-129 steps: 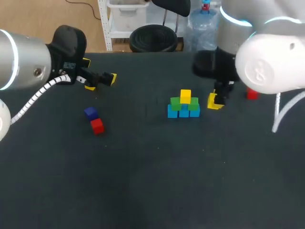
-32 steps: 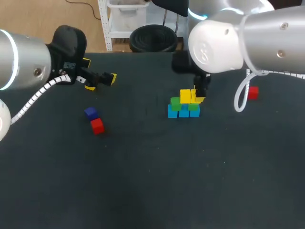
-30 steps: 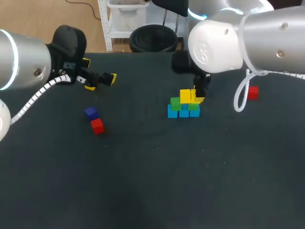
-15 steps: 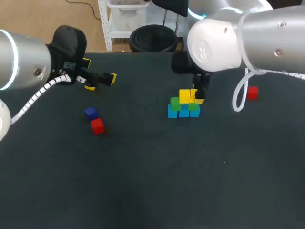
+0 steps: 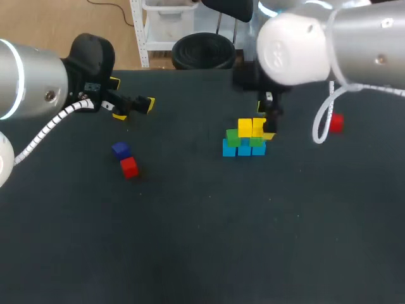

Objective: Place the blue cubes, place green cubes on the blue cubes, place the yellow cubes on the green cubes, then place the red cubes on the yellow cubes, and place purple cube on the red cubes.

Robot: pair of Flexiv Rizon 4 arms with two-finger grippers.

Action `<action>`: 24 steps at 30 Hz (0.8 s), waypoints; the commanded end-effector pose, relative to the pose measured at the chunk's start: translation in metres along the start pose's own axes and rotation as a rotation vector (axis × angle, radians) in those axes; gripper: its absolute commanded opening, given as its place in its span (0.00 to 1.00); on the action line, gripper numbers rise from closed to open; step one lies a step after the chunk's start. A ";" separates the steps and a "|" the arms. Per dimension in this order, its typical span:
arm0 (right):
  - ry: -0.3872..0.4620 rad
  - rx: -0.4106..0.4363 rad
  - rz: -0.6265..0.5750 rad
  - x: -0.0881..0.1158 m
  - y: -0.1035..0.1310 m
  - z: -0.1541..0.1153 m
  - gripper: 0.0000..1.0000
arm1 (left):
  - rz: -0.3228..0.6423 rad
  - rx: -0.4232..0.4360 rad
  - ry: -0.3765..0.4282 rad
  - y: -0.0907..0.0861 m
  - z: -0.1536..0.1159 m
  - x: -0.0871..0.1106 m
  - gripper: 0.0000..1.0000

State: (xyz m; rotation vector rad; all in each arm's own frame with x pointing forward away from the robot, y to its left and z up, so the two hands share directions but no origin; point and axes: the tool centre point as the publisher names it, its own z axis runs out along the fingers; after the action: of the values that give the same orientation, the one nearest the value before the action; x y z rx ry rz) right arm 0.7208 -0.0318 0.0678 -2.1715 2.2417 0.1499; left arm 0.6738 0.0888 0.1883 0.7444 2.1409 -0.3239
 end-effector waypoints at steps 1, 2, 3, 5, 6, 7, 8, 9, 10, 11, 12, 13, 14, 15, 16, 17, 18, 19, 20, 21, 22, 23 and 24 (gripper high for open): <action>-0.082 0.064 0.013 0.021 0.025 -0.033 1.00 | -0.001 -0.001 -0.002 0.000 0.001 0.000 1.00; -0.101 0.078 0.017 0.023 0.029 -0.040 1.00 | -0.001 -0.001 -0.002 0.000 0.001 0.000 1.00; -0.120 0.094 0.021 0.025 0.032 -0.046 1.00 | -0.001 -0.001 -0.002 0.000 0.001 0.000 1.00; -0.161 0.132 0.037 0.031 0.040 -0.060 1.00 | -0.001 -0.001 -0.002 0.000 0.001 0.000 1.00; -0.182 0.152 0.043 0.035 0.044 -0.066 1.00 | -0.001 -0.001 -0.002 0.000 0.001 0.000 1.00; -0.199 0.169 0.049 0.038 0.047 -0.071 1.00 | -0.001 -0.001 -0.002 0.000 0.001 0.000 1.00; -0.220 0.191 0.059 0.042 0.052 -0.077 1.00 | -0.001 -0.001 -0.002 0.000 0.001 0.000 1.00; -0.238 0.213 0.069 0.047 0.056 -0.082 1.00 | -0.001 -0.001 -0.002 0.000 0.001 0.000 1.00; -0.254 0.234 0.078 0.052 0.058 -0.086 1.00 | -0.001 -0.001 -0.002 0.000 0.001 0.000 1.00; -0.266 0.254 0.087 0.056 0.062 -0.090 1.00 | -0.001 -0.001 -0.002 0.000 0.001 0.000 1.00; -0.275 0.274 0.098 0.060 0.066 -0.093 1.00 | -0.001 -0.001 -0.002 0.000 0.001 0.000 1.00; -0.280 0.288 0.112 0.065 0.069 -0.096 1.00 | -0.001 -0.001 -0.002 0.000 0.001 0.000 1.00; -0.280 0.299 0.122 0.070 0.072 -0.097 1.00 | -0.001 -0.001 -0.002 0.000 0.001 0.000 1.00; -0.284 0.304 0.128 0.073 0.074 -0.098 1.00 | -0.001 -0.001 -0.002 0.000 0.001 0.000 1.00; -0.287 0.306 0.137 0.077 0.077 -0.098 1.00 | -0.001 -0.001 -0.002 0.000 0.001 0.000 1.00; -0.287 0.306 0.137 0.077 0.077 -0.098 1.00 | -0.001 -0.001 -0.002 0.000 0.001 0.000 1.00; -0.287 0.306 0.137 0.077 0.077 -0.098 1.00 | -0.001 -0.001 -0.002 0.000 0.001 0.000 1.00; -0.287 0.306 0.137 0.077 0.077 -0.098 1.00 | -0.001 -0.001 -0.002 0.000 0.001 0.000 1.00; -0.287 0.306 0.137 0.077 0.077 -0.098 1.00 | -0.001 -0.001 -0.002 0.000 0.001 0.000 1.00; -0.287 0.306 0.137 0.077 0.077 -0.098 1.00 | -0.001 -0.001 -0.002 0.000 0.001 0.000 1.00; -0.287 0.306 0.137 0.077 0.077 -0.098 1.00 | -0.001 -0.001 -0.002 0.000 0.001 0.000 1.00; -0.287 0.306 0.137 0.077 0.077 -0.098 1.00 | -0.001 -0.001 -0.002 0.000 0.001 0.000 1.00; -0.287 0.306 0.137 0.077 0.077 -0.098 1.00 | -0.001 -0.001 -0.002 0.000 0.001 0.000 1.00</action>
State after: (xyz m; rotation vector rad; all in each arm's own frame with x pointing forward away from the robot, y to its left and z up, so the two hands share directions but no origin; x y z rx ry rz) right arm 0.6582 -0.1119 0.1653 -1.8337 2.1605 0.2620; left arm 0.6738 0.0888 0.1883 0.7444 2.1409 -0.3239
